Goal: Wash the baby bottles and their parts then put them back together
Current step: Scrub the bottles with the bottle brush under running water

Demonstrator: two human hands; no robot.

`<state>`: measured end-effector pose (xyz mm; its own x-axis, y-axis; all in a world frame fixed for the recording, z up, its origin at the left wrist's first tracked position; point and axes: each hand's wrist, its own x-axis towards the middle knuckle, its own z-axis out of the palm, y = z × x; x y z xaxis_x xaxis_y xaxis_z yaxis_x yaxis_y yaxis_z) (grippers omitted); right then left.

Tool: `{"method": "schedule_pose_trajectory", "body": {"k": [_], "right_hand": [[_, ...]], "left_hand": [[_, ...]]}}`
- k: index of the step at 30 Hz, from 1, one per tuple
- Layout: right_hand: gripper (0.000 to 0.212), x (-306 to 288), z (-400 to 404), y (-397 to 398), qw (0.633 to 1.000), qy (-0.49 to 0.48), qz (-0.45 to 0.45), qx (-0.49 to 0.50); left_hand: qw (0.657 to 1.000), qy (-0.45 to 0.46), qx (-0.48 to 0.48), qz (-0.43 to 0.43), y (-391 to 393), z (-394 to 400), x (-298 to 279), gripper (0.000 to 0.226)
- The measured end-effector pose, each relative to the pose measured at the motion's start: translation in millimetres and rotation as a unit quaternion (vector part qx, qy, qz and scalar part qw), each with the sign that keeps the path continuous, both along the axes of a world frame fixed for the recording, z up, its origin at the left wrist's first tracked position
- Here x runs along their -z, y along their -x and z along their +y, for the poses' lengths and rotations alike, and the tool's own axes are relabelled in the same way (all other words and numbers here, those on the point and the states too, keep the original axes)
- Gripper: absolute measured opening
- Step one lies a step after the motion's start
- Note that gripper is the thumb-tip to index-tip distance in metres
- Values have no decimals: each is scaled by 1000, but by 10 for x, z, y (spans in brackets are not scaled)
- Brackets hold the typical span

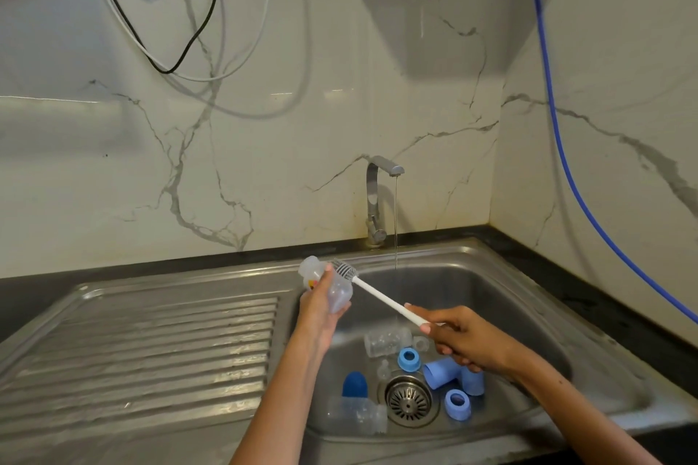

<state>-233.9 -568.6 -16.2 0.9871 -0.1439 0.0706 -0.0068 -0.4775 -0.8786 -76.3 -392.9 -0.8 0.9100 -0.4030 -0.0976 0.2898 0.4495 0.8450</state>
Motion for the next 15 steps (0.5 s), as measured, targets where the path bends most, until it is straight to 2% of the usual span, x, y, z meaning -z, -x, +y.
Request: {"method": "schedule_pose_trajectory", "body": {"k": [4,9,15], "right_hand": [[36,-38,-111,79,999,-25,20,-18],[38,-8,69,-69,999,-31,-17,14],[37,-62,-44,78,998,-58,34,-16]], "left_hand": [[993,81,-44,68,-109,111,34,38],[999,18,-2,47,19,-21,68,20],[994,50,-76,55,-105,117,69,42]]}}
